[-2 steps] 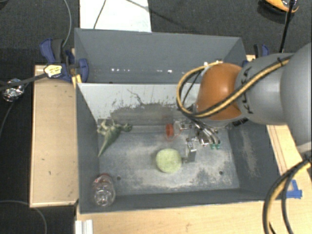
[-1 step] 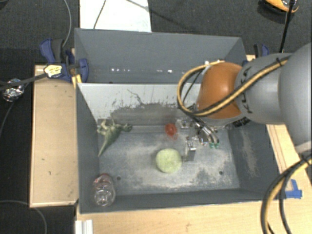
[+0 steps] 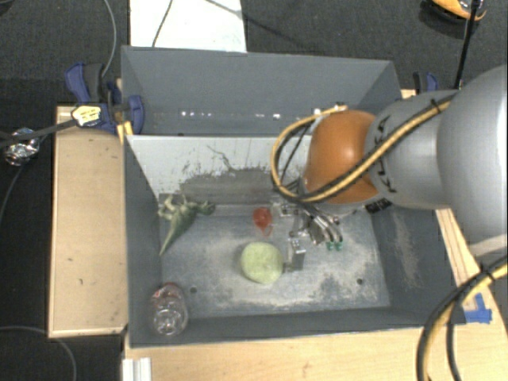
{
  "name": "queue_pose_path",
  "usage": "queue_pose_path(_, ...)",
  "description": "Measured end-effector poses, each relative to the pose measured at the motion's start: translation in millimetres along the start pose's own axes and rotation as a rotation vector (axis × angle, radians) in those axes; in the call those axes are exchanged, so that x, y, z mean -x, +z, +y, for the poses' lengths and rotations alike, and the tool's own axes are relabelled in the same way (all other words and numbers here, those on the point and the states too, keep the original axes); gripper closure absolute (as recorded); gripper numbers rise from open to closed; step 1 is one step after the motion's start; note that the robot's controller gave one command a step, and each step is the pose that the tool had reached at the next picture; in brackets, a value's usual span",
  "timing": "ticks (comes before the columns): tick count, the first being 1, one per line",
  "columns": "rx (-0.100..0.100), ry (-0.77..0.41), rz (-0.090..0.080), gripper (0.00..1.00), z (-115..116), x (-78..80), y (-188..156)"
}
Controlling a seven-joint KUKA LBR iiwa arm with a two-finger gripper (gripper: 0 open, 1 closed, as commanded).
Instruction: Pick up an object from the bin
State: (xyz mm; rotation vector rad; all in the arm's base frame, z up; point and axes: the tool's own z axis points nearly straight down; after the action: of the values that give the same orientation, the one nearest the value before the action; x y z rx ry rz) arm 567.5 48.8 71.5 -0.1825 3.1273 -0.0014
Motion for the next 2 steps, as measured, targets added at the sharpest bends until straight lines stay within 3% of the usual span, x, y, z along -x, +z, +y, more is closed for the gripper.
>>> queue_pose_path(1,0.001,-0.265,-0.002,0.00,25,-4.2,0)
queue_pose_path(2,0.001,-0.310,-0.002,0.00,59,-18.5,1)
